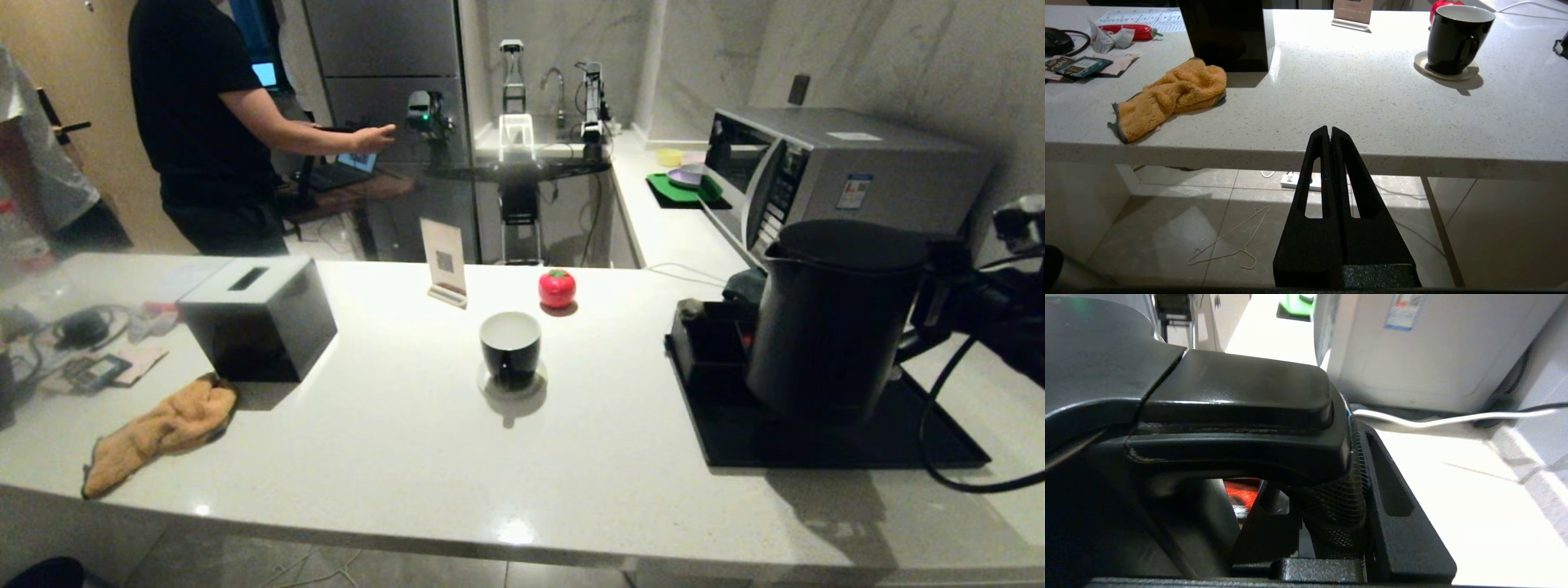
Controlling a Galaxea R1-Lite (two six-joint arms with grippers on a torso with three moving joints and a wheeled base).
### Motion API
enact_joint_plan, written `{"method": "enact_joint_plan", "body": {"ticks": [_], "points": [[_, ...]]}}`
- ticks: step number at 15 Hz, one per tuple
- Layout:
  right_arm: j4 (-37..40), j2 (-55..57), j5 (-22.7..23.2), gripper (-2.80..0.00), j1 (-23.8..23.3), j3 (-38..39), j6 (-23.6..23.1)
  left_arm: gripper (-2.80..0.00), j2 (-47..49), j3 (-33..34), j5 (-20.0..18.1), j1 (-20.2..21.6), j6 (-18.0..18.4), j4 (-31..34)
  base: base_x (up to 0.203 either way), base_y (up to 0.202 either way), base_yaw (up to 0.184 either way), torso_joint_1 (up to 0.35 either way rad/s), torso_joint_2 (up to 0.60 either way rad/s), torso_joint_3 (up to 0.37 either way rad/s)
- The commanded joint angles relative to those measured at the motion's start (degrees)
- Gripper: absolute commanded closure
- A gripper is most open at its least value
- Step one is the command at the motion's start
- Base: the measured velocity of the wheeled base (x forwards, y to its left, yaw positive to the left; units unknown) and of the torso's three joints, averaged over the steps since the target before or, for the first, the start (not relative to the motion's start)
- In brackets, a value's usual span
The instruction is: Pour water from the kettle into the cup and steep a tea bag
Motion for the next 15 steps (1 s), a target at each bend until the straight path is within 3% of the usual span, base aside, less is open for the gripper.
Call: {"method": "enact_joint_plan", "body": {"ticks": [1, 9, 15], "points": [[0.18, -0.66, -2.05, 0.00, 3.42, -0.32, -0.07, 0.00, 0.09, 0.00, 0.00, 0.00, -0.04, 0.00, 0.000, 0.000, 0.000, 0.000, 0.00, 0.000], [1.75, 1.40, -16.16, 0.00, 18.22, -1.82, 0.28, 0.00, 0.00, 0.00, 0.00, 0.00, -0.04, 0.00, 0.000, 0.000, 0.000, 0.000, 0.00, 0.000], [7.42, 3.71, -19.42, 0.00, 24.45, -8.67, 0.20, 0.00, 0.00, 0.00, 0.00, 0.00, -0.04, 0.00, 0.000, 0.000, 0.000, 0.000, 0.00, 0.000]]}}
